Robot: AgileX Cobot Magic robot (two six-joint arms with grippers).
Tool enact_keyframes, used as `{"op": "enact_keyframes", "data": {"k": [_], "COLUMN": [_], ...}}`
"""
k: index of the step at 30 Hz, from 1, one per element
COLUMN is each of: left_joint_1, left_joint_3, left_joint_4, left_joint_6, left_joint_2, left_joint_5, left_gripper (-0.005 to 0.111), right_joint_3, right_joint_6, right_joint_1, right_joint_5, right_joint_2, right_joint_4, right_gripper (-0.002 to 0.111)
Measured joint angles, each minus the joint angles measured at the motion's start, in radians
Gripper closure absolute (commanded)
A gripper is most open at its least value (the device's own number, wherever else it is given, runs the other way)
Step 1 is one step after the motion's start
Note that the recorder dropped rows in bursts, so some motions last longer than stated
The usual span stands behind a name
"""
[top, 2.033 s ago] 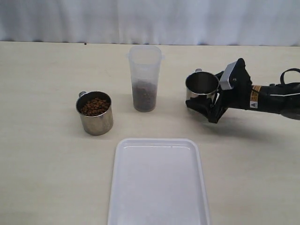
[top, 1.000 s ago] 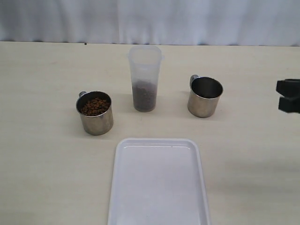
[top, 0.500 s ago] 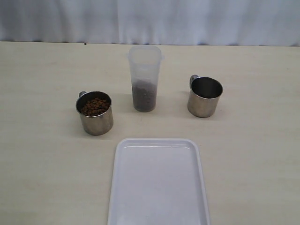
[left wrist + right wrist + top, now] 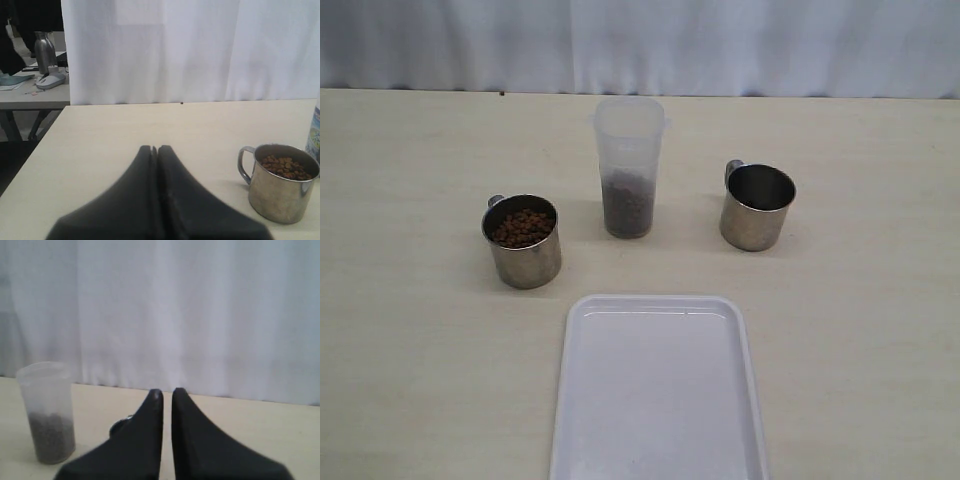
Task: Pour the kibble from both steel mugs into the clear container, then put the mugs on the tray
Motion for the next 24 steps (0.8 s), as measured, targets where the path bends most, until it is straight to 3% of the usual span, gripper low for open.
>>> {"op": "enact_keyframes", "data": {"k": [8, 16, 24], "left_joint_1": [0.000, 0.000, 0.000], "left_joint_3": [0.000, 0.000, 0.000], "left_joint_4": [0.000, 0.000, 0.000], "left_joint_6": [0.000, 0.000, 0.000], "left_joint_2": [0.000, 0.000, 0.000], "left_joint_5": [0.000, 0.000, 0.000], "left_gripper": [0.107, 0.107, 0.107], "right_joint_3": [0.000, 0.000, 0.000], "right_joint_6": [0.000, 0.000, 0.000], "right_joint_1": [0.084, 0.086, 0.086], "right_joint_5": [0.002, 0.070, 0.106], "right_joint_2": [0.024, -0.142, -0.156], "right_joint_4": [0.002, 0.002, 0.017], "right_gripper": [0.103, 0.103, 0.103]}}
